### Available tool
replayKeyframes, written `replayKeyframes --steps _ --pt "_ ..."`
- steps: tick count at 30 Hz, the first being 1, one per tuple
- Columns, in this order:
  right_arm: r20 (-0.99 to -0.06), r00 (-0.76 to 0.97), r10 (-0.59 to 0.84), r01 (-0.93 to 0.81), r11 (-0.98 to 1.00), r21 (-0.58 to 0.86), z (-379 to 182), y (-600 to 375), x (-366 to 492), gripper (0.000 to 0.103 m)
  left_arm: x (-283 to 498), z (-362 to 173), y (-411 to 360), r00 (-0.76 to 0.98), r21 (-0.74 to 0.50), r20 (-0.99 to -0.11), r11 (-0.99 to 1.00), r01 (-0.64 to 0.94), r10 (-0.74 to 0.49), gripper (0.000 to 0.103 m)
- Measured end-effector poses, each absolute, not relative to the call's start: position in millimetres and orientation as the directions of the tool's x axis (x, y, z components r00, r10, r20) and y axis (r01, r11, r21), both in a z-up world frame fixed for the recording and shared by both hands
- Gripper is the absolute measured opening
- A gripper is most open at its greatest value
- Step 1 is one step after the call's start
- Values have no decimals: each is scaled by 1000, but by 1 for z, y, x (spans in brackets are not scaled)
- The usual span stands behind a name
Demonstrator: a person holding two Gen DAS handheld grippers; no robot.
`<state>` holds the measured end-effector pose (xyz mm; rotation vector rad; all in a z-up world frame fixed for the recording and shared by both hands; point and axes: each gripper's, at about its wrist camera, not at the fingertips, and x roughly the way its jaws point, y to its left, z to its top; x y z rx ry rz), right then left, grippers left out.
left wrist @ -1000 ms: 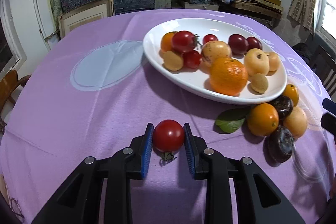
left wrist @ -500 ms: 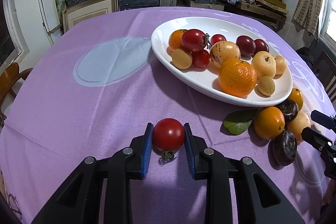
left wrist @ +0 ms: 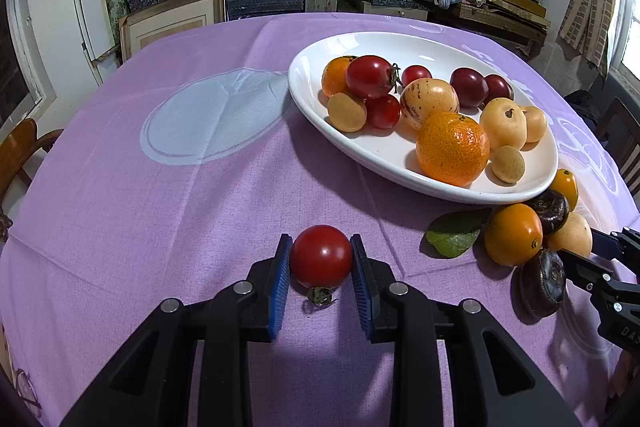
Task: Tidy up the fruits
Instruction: 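Grasp a large pale yellow pear with the right gripper, then carry the tomato and pear onto the white plate with both grippers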
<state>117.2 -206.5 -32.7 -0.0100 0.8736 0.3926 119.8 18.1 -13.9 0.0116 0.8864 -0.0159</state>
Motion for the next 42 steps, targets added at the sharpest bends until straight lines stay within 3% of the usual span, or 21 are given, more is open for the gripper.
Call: replayKeyframes --steps 8,12,20,29,42 --pt "-719 592 366 -332 923 196 -27 -218 112 44 117 -11 20 648 -34 -760 999 35 -49 29" --pt "-677 624 390 -332 917 222 -13 -227 104 44 109 -1 12 701 15 -713 999 41 -19 29" --pt "-586 702 405 -327 914 241 29 -237 100 44 121 35 3 736 -2 -675 998 66 -50 29" --pt "-632 695 341 -290 938 187 57 -209 200 44 198 70 -32 728 9 -682 994 109 -74 29" --pt "-629 700 338 -255 941 223 48 -204 267 44 252 48 -47 722 13 -690 996 93 -59 29"
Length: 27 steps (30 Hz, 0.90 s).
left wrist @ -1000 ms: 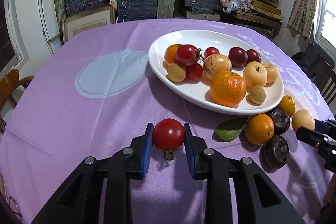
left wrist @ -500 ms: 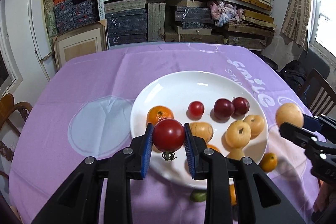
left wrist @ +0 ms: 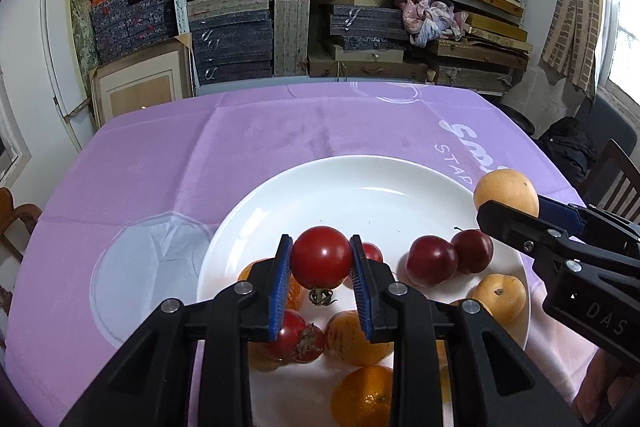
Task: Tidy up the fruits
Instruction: 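Carry the tomato and pear onto the white plate with both grippers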
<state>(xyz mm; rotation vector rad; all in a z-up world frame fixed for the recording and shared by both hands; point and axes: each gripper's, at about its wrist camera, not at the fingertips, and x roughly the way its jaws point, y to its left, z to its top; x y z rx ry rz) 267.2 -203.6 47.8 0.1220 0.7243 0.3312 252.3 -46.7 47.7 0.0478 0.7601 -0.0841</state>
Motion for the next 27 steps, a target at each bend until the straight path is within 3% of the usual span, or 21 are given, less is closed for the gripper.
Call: replayKeyframes --steps 27 --pt "-737 630 243 -275 958 81 21 -166 328 44 297 17 -45 677 53 -736 996 66 -5 29"
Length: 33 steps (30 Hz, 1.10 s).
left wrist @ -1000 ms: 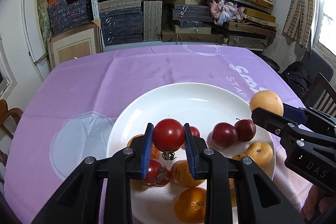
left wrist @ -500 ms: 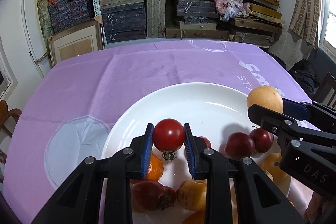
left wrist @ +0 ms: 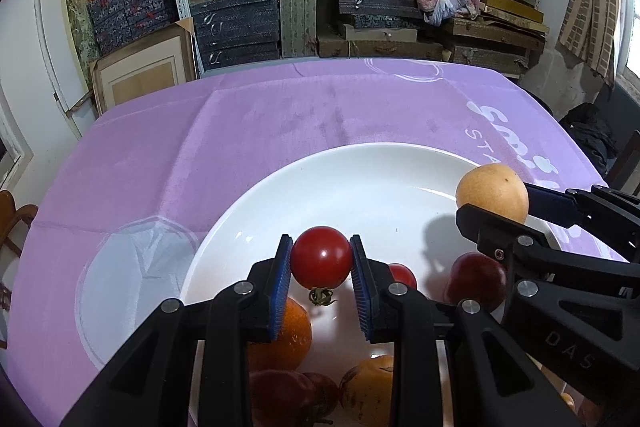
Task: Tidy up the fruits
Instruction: 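Carry the tomato and pear onto the white plate with both grippers, then open both grippers and withdraw them from the plate, then grasp a dark brown round fruit with the left gripper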
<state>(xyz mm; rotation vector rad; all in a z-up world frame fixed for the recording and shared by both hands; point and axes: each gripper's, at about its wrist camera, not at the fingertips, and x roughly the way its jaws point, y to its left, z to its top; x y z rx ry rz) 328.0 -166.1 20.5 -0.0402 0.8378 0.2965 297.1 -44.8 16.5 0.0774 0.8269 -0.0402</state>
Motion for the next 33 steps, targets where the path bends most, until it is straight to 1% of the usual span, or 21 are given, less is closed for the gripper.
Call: replayKeyframes --steps 5,10,11,12,13,14,15,17,20,21,22,23,25,26,28,30,33 --pt "-779 586 224 -272 960 71 8 -161 345 44 307 11 -42 627 53 -779 997 59 5 29" --pt "-793 570 217 -266 961 71 1 -160 352 44 307 11 -44 616 80 -788 995 59 27 31" --pt "-789 576 214 -260 963 72 3 -161 351 44 307 11 -43 615 80 -788 995 58 27 34" --pt "-783 584 216 -252 965 78 7 -165 350 44 307 12 -42 615 81 -788 995 54 31 42" --pt "-770 594 232 -250 963 97 12 -169 348 45 306 14 -41 617 85 -786 995 44 39 57" --pt "-752 609 251 -252 961 117 21 -173 344 45 305 18 -40 625 77 -780 996 39 36 64" --pt "-736 627 257 -249 961 123 30 -178 338 46 301 25 -37 645 65 -763 997 35 27 68" --pt "-695 666 271 -255 958 129 52 -186 324 48 293 40 -33 668 62 -743 998 28 27 68" --pt "-631 718 293 -273 953 132 86 -197 293 57 278 69 -23 695 30 -719 999 22 6 68" --pt "-608 737 296 -277 952 128 96 -201 280 62 271 79 -20 705 27 -710 999 22 3 70" --pt "-582 755 302 -284 951 126 105 -205 265 67 262 88 -18 717 26 -697 999 22 3 73" --pt "-564 766 309 -292 949 123 112 -210 250 69 250 97 -16 731 28 -682 999 24 2 74" --pt "-530 787 314 -301 947 114 120 -218 220 73 227 111 -16 753 55 -657 998 35 10 83" --pt "-518 795 316 -303 946 112 123 -221 205 75 212 115 -16 766 76 -642 996 35 22 85" --pt "-498 805 322 -303 945 123 120 -231 175 81 185 117 -17 782 104 -622 994 40 33 89" --pt "-490 807 330 -298 944 144 110 -240 147 85 158 111 -17 785 111 -619 993 43 35 91" --pt "-483 814 322 -273 947 170 88 -252 113 90 128 88 -22 759 93 -651 993 67 10 91"
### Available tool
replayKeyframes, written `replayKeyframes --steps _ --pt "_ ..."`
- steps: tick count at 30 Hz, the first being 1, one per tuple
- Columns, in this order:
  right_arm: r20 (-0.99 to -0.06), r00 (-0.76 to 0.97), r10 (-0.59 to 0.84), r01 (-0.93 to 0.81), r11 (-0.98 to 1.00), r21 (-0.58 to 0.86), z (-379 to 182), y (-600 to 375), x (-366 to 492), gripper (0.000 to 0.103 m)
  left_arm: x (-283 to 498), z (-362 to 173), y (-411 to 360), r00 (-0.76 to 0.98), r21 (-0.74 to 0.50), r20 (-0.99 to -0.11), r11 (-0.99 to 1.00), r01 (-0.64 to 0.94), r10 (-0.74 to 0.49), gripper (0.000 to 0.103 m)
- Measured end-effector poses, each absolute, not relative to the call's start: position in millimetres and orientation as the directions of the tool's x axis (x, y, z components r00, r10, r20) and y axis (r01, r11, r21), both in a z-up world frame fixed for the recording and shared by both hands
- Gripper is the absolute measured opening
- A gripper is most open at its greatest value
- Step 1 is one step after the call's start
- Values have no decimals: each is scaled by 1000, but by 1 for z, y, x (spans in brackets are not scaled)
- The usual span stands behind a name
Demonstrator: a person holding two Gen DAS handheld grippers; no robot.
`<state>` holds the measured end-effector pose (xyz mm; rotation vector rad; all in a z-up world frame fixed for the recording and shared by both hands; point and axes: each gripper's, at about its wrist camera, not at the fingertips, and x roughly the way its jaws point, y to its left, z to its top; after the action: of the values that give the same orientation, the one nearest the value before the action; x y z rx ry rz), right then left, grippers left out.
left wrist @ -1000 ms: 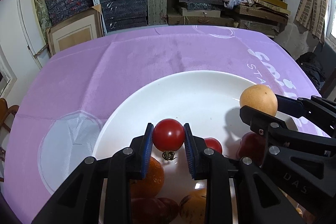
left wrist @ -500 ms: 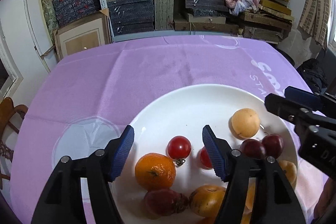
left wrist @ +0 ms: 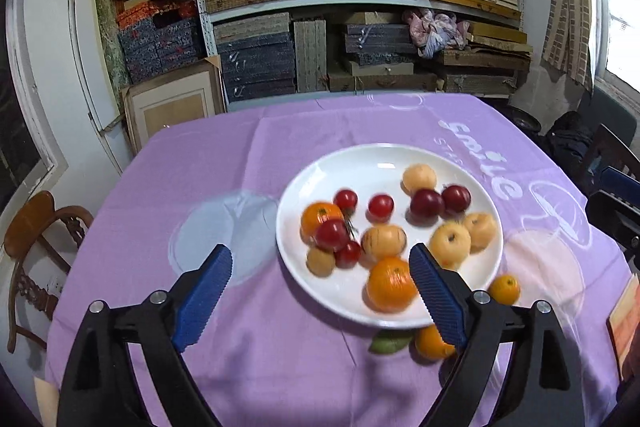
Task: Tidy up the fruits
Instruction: 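Grasp a dark brown round fruit with the left gripper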
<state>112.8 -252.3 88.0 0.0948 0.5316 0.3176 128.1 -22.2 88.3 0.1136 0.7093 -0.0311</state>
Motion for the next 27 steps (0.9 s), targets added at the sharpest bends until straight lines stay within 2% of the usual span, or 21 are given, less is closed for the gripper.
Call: replayKeyframes --steps 2,5,9,15,27 --pt "-472 822 318 -248 947 206 71 -262 96 94 112 70 -29 744 101 -668 991 84 5 91" --pt "-471 832 294 -204 951 234 47 -274 82 95 99 42 -42 716 123 -698 987 99 15 91" --pt "-502 813 293 -161 943 290 26 -292 86 95 91 18 -54 673 68 -739 990 121 -31 91" --pt "-510 795 330 -106 902 419 16 -320 94 96 88 7 -79 673 86 -738 983 164 -48 91" --pt "-512 794 329 -87 893 441 19 -323 95 99 95 -10 -105 659 121 -751 973 194 -38 91"
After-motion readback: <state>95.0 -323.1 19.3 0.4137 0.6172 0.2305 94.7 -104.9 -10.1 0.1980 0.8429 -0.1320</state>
